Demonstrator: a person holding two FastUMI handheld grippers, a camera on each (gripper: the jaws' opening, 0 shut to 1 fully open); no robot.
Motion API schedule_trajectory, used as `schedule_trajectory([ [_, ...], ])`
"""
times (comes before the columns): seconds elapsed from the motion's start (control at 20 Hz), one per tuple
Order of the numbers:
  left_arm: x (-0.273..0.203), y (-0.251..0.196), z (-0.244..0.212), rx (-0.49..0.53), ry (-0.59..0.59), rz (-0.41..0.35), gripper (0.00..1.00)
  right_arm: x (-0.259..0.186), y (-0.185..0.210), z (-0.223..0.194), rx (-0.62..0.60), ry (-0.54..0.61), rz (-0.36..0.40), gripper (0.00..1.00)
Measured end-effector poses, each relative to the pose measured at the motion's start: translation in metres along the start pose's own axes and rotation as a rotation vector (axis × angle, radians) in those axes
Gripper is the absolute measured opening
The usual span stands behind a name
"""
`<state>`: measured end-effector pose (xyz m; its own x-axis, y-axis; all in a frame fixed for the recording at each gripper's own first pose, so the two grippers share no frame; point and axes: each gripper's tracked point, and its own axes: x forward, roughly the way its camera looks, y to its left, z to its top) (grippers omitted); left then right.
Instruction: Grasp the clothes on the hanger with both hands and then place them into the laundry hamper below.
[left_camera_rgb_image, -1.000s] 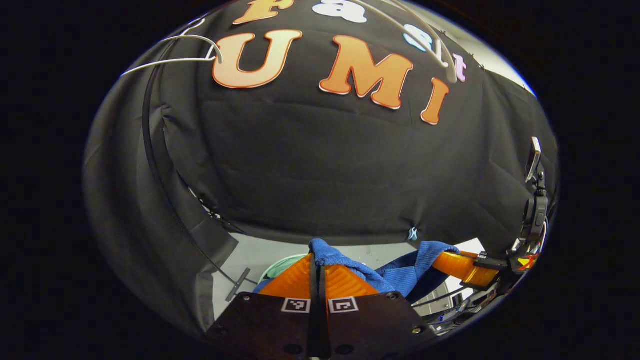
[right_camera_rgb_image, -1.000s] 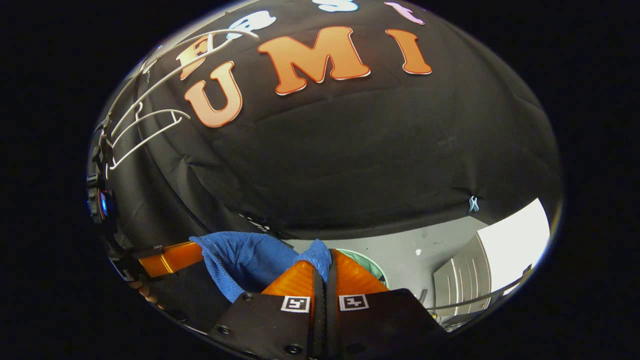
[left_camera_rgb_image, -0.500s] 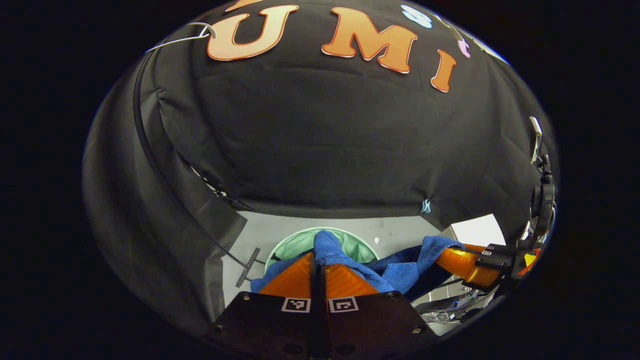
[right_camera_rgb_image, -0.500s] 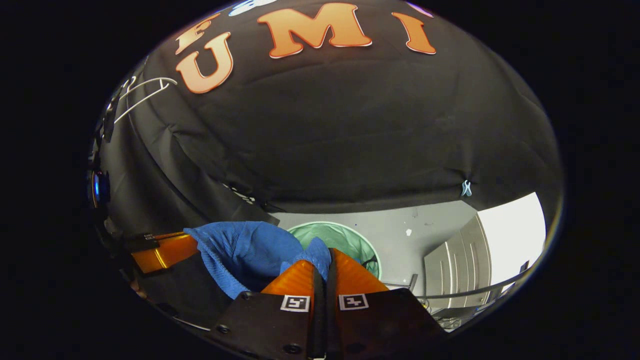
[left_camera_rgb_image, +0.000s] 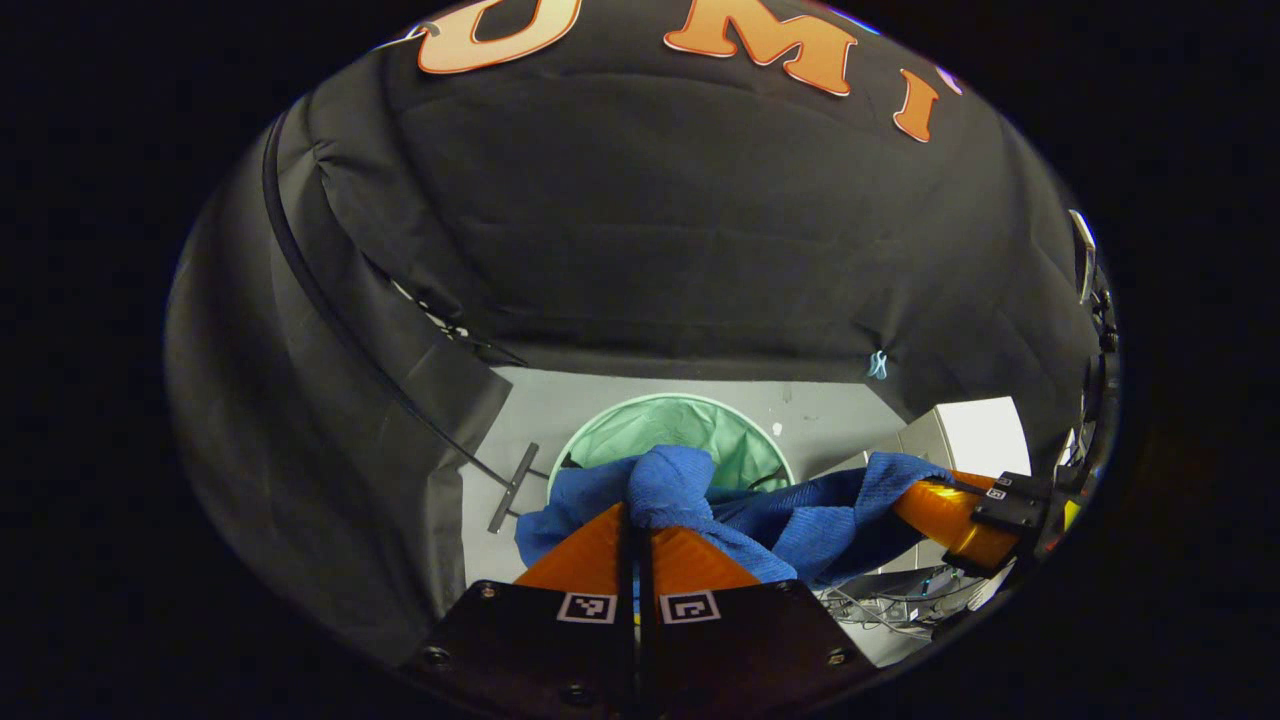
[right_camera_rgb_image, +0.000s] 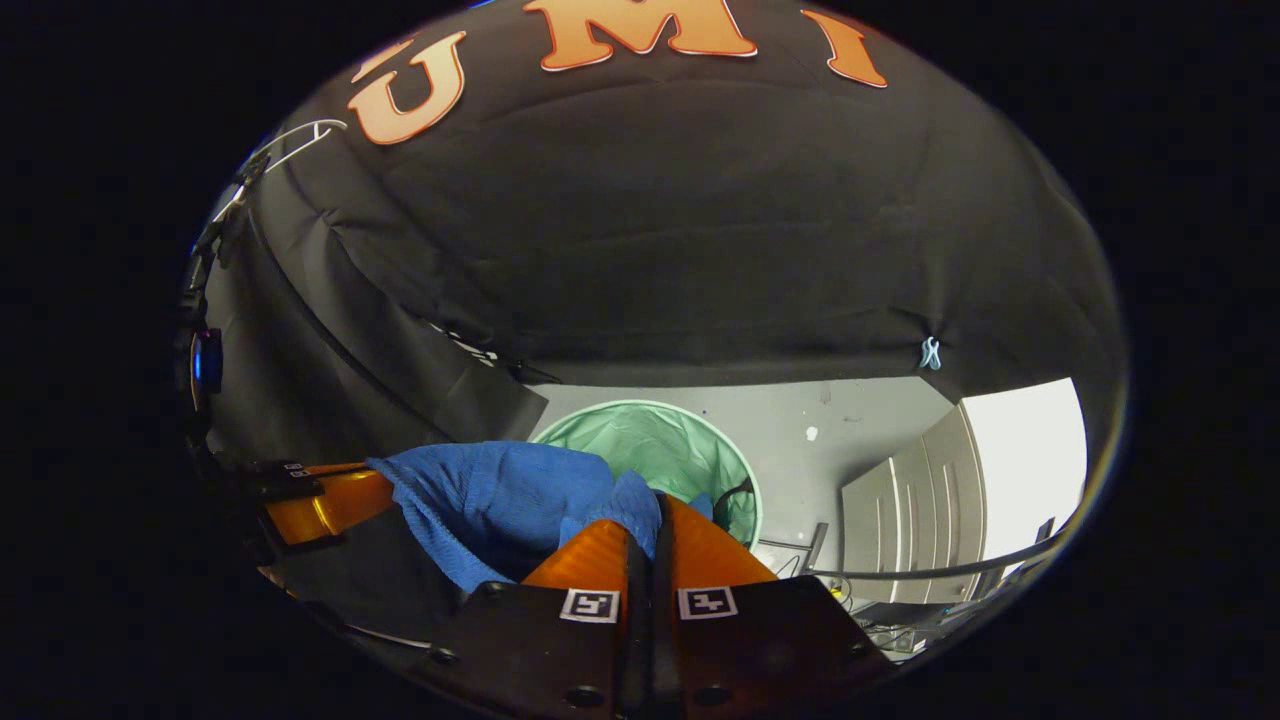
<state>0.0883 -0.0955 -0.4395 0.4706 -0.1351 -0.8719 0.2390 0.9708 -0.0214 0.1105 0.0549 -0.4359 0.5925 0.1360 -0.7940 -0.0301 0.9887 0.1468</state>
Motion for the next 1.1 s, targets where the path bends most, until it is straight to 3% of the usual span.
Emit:
schedule_trajectory([
  [0.05, -0.001, 0.001, -0.005, -0.004, 0.013, 0.0, 0.04, 0.001, -0.001, -0.002, 0.002, 0.011, -0.005, 0.03],
  [0.1, -0.001, 0.002, -0.007, -0.008, 0.022, 0.001, 0.05, 0.001, -0.002, -0.005, 0.004, 0.022, -0.004, 0.14],
  [0.3, 0.003, 0.003, -0.016, -0.035, 0.059, 0.005, 0.06, 0.002, -0.001, -0.011, 0.021, 0.058, -0.005, 0.14],
  [0.35, 0.002, 0.002, -0.018, -0.041, 0.065, 0.005, 0.19, 0.0, -0.001, -0.012, 0.026, 0.054, -0.008, 0.08],
  [0.4, 0.004, 0.002, -0.017, -0.045, 0.065, 0.005, 0.21, 0.002, -0.004, -0.011, 0.029, 0.06, -0.017, 0.21],
  [0.45, 0.003, 0.004, -0.017, -0.049, 0.065, 0.007, 0.44, 0.003, -0.002, -0.011, 0.037, 0.055, -0.007, 0.22],
  [0.5, 0.002, 0.005, -0.017, -0.05, 0.071, 0.01, 0.48, 0.004, -0.005, -0.01, 0.043, 0.052, -0.005, 0.36],
  [0.55, 0.003, 0.006, -0.017, -0.047, 0.075, 0.014, 0.57, 0.003, -0.005, -0.007, 0.047, 0.048, -0.003, 0.31],
  [0.6, 0.004, 0.009, -0.021, -0.043, 0.081, 0.023, 0.66, 0.0, -0.006, -0.006, 0.048, 0.045, -0.007, 0.34],
  [0.65, 0.004, 0.01, -0.024, -0.042, 0.087, 0.029, 0.75, 0.0, -0.006, -0.006, 0.049, 0.043, -0.005, 0.45],
  [0.7, 0.005, 0.009, -0.026, -0.045, 0.094, 0.03, 0.84, 0.0, -0.007, -0.006, 0.049, 0.043, -0.008, 0.48],
  [0.75, 0.004, 0.007, -0.029, -0.049, 0.101, 0.031, 0.85, 0.0, -0.007, -0.006, 0.047, 0.045, -0.009, 0.52],
  [0.8, 0.003, 0.008, -0.03, -0.054, 0.103, 0.032, 0.86, -0.002, -0.007, -0.01, 0.046, 0.047, -0.007, 0.65],
  [0.85, 0.003, 0.008, -0.031, -0.061, 0.097, 0.038, 0.87, -0.003, -0.007, -0.013, 0.045, 0.05, -0.006, 0.6],
  [0.9, 0.002, 0.008, -0.031, -0.068, 0.096, 0.036, 0.87, -0.004, -0.008, -0.015, 0.044, 0.051, -0.009, 0.73],
  [0.95, -0.001, 0.008, -0.036, -0.074, 0.097, 0.037, 0.89, -0.005, -0.01, -0.016, 0.042, 0.05, -0.015, 0.72],
  [1.0, -0.003, 0.01, -0.037, -0.078, 0.096, 0.044, 0.9, -0.005, -0.01, -0.018, 0.041, 0.051, -0.019, 0.84],
  [1.1, -0.005, 0.017, -0.041, -0.083, 0.097, 0.064, 0.94, -0.006, -0.011, -0.021, 0.046, 0.053, -0.025, 0.95],
])
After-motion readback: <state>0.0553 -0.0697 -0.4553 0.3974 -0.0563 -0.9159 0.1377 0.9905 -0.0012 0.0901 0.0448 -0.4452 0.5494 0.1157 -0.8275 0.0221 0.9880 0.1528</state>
